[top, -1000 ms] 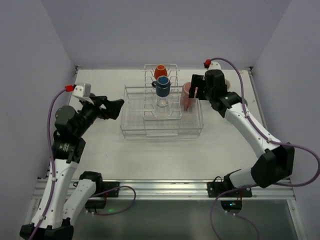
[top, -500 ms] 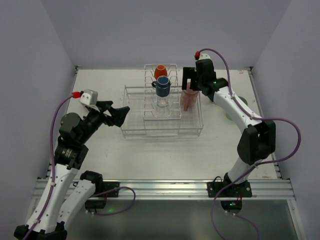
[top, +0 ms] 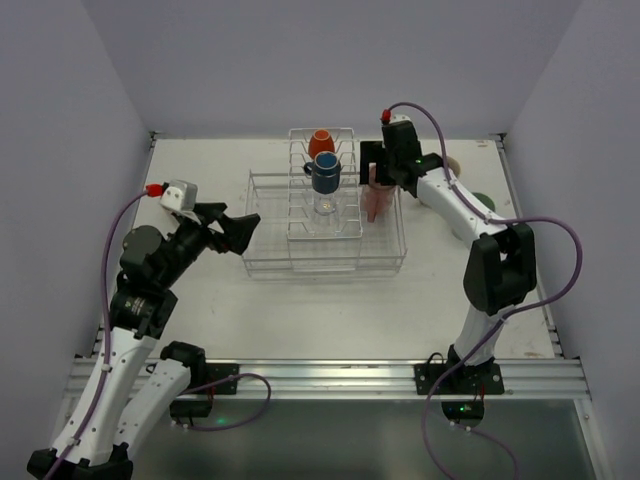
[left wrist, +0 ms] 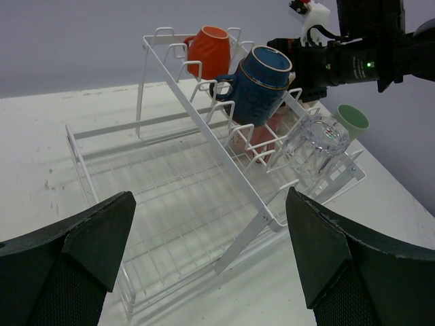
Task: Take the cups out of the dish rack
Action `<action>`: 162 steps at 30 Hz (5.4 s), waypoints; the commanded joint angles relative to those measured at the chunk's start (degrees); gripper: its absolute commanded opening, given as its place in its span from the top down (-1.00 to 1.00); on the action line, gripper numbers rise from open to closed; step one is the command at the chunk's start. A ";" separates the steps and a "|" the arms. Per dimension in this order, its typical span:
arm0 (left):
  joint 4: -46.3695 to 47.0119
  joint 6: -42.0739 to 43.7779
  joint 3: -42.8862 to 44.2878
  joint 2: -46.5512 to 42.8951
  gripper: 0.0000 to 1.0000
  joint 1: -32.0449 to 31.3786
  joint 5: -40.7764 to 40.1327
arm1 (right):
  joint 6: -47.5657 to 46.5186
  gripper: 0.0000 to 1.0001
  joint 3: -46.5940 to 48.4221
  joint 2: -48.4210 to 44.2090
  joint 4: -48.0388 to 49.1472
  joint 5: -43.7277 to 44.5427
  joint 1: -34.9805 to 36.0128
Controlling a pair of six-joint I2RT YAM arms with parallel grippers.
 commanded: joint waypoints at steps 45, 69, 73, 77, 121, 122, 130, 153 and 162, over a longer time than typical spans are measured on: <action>2.51 -1.06 0.20 1.56 -1.00 -0.18 2.46 | 1.59 -0.09 -6.18 -16.65 14.29 10.30 3.93; 27.65 -33.23 6.52 7.62 -0.75 -8.23 22.61 | 18.62 -0.10 -20.17 -56.82 18.61 -12.18 2.96; 24.95 -29.56 13.19 12.80 -0.76 -18.53 17.26 | 23.46 -0.09 -21.04 -59.81 21.42 -17.01 3.05; 23.08 -26.11 16.98 19.12 -0.80 -26.44 10.23 | 29.08 -0.08 -23.06 -60.87 27.12 -26.31 3.05; -12.06 -0.80 36.84 12.03 1.00 -33.05 -31.79 | 37.36 -0.98 -40.12 -61.05 39.01 -38.91 3.05; -13.12 -0.45 37.29 11.41 1.00 -33.05 -33.28 | 37.09 -0.98 -40.20 -61.14 39.09 -38.91 3.05; -38.94 -1.93 45.55 11.75 1.00 -33.05 -57.60 | 29.55 -0.98 -37.13 -62.01 28.32 -36.54 3.05; -30.72 -4.23 12.96 18.87 1.00 2.86 -27.08 | 10.72 -0.98 -31.94 -67.11 8.07 -25.29 3.14; -26.31 -2.73 5.56 27.22 1.00 14.67 -18.00 | 10.37 -0.98 -32.73 -68.26 7.63 -25.38 3.05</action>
